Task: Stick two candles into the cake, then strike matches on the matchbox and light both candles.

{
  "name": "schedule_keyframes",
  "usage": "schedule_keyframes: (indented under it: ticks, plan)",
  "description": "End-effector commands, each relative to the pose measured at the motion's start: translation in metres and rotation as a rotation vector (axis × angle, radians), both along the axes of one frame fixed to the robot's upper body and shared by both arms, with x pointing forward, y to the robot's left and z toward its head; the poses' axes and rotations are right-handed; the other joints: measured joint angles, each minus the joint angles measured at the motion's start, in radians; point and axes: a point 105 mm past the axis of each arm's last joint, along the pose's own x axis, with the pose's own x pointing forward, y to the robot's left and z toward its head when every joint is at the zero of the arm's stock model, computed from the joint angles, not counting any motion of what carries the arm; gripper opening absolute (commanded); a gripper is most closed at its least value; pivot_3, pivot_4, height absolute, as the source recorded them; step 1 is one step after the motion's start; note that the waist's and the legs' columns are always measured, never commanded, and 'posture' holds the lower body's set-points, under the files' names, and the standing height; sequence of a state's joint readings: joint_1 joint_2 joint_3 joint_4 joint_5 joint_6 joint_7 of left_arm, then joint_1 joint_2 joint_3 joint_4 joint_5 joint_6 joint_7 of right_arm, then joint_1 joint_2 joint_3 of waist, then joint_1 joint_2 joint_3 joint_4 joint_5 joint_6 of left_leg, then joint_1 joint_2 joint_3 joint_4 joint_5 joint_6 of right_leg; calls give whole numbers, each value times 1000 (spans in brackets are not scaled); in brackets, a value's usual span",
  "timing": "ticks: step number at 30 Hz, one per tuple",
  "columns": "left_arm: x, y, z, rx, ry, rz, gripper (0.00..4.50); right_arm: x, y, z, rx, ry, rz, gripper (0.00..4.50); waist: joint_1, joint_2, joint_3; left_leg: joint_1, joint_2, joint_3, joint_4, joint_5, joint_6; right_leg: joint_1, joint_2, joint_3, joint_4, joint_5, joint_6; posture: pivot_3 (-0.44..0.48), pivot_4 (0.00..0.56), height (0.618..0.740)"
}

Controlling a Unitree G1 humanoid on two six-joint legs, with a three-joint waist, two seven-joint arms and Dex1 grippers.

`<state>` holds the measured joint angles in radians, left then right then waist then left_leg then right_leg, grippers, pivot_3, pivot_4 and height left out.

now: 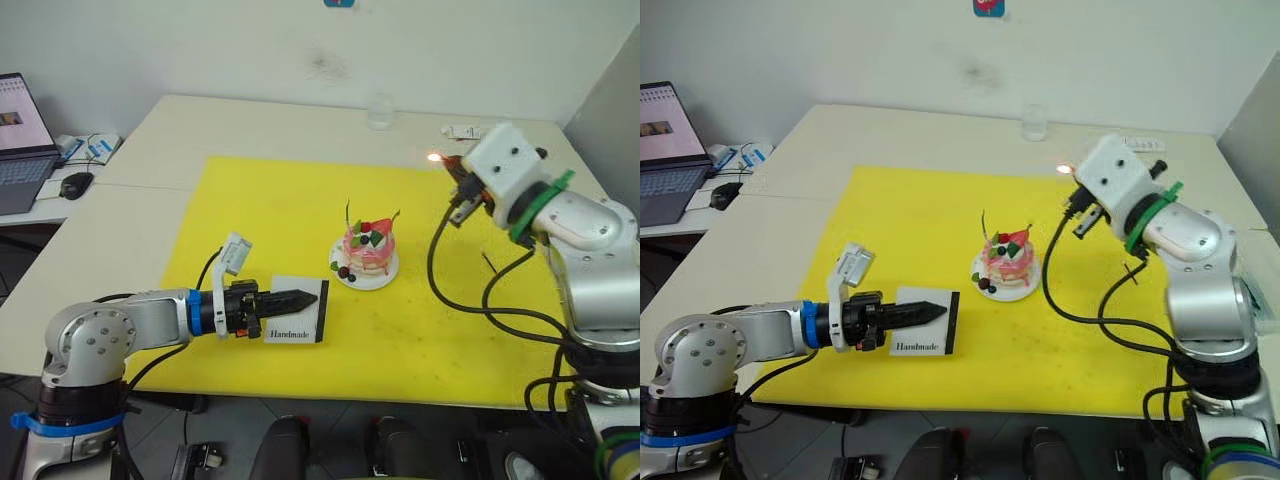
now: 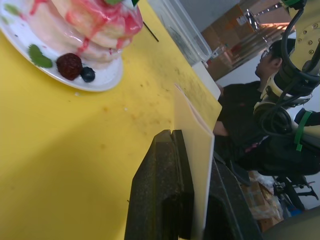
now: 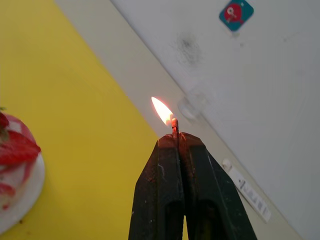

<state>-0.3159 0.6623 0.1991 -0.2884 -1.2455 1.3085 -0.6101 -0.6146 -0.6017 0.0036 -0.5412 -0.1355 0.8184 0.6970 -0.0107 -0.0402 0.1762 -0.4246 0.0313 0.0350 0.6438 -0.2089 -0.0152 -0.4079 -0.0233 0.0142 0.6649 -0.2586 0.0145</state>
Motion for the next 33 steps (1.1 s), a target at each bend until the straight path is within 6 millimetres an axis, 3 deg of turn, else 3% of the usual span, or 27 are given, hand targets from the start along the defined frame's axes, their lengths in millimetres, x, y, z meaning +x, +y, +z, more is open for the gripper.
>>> schedule_keyframes:
  ticks: [1,4,15,24,33]
  plan:
    - [-4,-7,7,-18,-29,-36,0,-17,27,5,-46,-48,123,27,-10,0,0,0,1,-1,0,0,0,0,1,0,1,0,1,0,150,738]
    - [-3,-9,8,-20,-30,-40,0,-19,42,-3,-70,-35,171,27,-16,0,0,0,3,-3,0,0,0,0,3,-2,2,-3,3,0,150,738]
    - [-4,-7,8,-16,-36,-30,0,-16,92,-2,-162,-47,320,27,-16,0,0,0,0,-2,0,0,0,0,1,-1,0,-2,3,0,150,738]
    - [-5,-7,8,-15,-40,-20,0,2,99,-18,-257,-54,322,27,-16,0,0,0,0,-2,0,0,0,0,1,-1,1,-2,3,0,150,738]
    - [-4,-6,8,-16,-39,-13,0,6,107,-24,-265,-62,335,27,-16,0,0,0,0,-2,0,0,0,0,1,-1,1,0,0,0,150,738]
